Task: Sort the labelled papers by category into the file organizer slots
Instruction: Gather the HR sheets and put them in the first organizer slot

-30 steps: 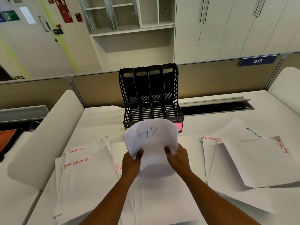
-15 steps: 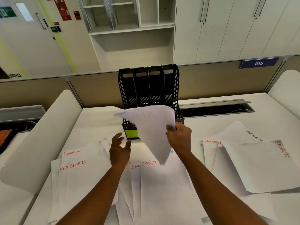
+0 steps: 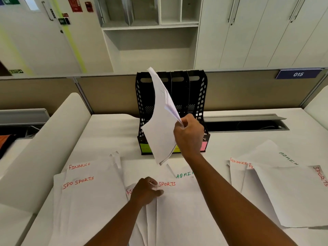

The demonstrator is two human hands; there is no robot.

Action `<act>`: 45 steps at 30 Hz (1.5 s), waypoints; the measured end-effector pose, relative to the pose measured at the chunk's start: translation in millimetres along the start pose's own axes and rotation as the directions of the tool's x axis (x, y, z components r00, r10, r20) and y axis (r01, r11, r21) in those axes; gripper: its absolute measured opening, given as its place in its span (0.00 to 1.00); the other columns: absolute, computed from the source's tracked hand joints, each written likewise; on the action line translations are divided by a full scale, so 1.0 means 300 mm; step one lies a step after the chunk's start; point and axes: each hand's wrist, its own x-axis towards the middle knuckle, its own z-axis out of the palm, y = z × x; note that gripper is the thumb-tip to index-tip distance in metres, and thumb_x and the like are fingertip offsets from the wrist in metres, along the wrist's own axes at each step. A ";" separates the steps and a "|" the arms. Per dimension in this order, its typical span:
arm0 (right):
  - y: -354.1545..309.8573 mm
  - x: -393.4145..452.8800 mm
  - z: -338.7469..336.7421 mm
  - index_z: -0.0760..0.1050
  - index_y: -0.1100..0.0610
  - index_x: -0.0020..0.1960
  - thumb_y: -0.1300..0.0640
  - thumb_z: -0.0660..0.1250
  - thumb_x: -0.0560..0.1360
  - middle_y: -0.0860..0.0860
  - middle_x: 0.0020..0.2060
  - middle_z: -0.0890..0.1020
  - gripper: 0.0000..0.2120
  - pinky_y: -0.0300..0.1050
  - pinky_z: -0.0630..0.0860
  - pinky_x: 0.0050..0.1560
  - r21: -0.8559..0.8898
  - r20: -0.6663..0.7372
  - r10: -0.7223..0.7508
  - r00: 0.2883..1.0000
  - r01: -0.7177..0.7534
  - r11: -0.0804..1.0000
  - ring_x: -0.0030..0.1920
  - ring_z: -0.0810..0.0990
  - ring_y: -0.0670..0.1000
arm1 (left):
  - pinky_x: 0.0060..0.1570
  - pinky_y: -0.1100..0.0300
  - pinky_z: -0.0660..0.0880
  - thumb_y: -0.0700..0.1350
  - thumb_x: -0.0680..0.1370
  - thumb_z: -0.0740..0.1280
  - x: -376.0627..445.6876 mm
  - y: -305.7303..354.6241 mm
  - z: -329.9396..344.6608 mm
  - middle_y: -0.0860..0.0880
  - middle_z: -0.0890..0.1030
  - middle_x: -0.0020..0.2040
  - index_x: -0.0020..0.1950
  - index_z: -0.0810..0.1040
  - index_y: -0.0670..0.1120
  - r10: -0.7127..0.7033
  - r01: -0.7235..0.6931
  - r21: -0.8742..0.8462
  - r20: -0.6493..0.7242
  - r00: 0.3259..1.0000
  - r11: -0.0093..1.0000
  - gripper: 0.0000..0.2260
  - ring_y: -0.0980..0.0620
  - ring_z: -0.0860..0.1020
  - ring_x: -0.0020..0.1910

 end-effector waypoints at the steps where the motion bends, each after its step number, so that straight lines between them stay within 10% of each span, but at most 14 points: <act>1: -0.004 0.010 0.021 0.70 0.57 0.36 0.57 0.64 0.71 0.51 0.31 0.77 0.07 0.49 0.75 0.30 -0.032 0.018 -0.010 1.000 0.011 0.999 0.33 0.76 0.52 | 0.44 0.69 0.74 0.62 0.66 0.75 0.011 -0.006 0.008 0.54 0.79 0.56 0.54 0.76 0.55 -0.005 0.004 0.039 0.031 1.000 0.999 0.22 0.56 0.78 0.50; 12: -0.066 0.129 0.252 0.67 0.58 0.38 0.62 0.62 0.67 0.55 0.35 0.76 0.03 0.45 0.65 0.29 -0.140 0.058 -0.033 0.998 0.041 0.989 0.35 0.73 0.55 | 0.48 0.66 0.73 0.61 0.63 0.75 0.078 -0.033 0.025 0.55 0.78 0.57 0.54 0.72 0.56 0.026 -0.050 0.251 0.097 0.995 0.967 0.25 0.57 0.75 0.48; 20: -0.052 0.151 0.446 0.68 0.61 0.42 0.63 0.62 0.68 0.57 0.38 0.77 0.04 0.58 0.78 0.37 0.088 0.000 0.282 0.960 -0.280 0.956 0.38 0.77 0.58 | 0.47 0.63 0.69 0.64 0.62 0.74 0.098 -0.026 0.010 0.55 0.78 0.55 0.54 0.72 0.55 0.142 -0.159 0.380 0.073 0.987 0.911 0.26 0.55 0.74 0.49; 27: 0.004 0.149 0.557 0.65 0.58 0.41 0.63 0.63 0.71 0.56 0.40 0.76 0.06 0.40 0.69 0.27 0.185 0.055 0.372 0.927 -0.375 0.908 0.38 0.77 0.53 | 0.71 0.54 0.54 0.73 0.68 0.60 0.096 -0.115 0.028 0.58 0.61 0.72 0.69 0.58 0.61 0.447 -0.413 0.387 0.002 0.895 0.824 0.34 0.54 0.59 0.71; 33: 0.080 0.126 0.606 0.63 0.57 0.42 0.60 0.63 0.72 0.51 0.37 0.72 0.08 0.33 0.63 0.21 0.110 0.148 0.418 0.896 -0.435 0.894 0.32 0.72 0.47 | 0.76 0.47 0.41 0.75 0.71 0.44 0.101 -0.159 0.080 0.59 0.47 0.79 0.75 0.48 0.62 0.478 -0.434 0.420 -0.001 0.878 0.797 0.35 0.55 0.44 0.77; 45: 0.152 0.074 0.610 0.70 0.60 0.49 0.53 0.69 0.70 0.56 0.47 0.78 0.14 0.46 0.70 0.35 -0.229 0.292 0.326 0.899 -0.265 0.937 0.45 0.78 0.57 | 0.74 0.49 0.43 0.74 0.73 0.51 0.117 -0.176 0.110 0.57 0.56 0.78 0.74 0.53 0.62 0.496 -0.431 0.397 -0.073 0.865 0.810 0.32 0.52 0.55 0.76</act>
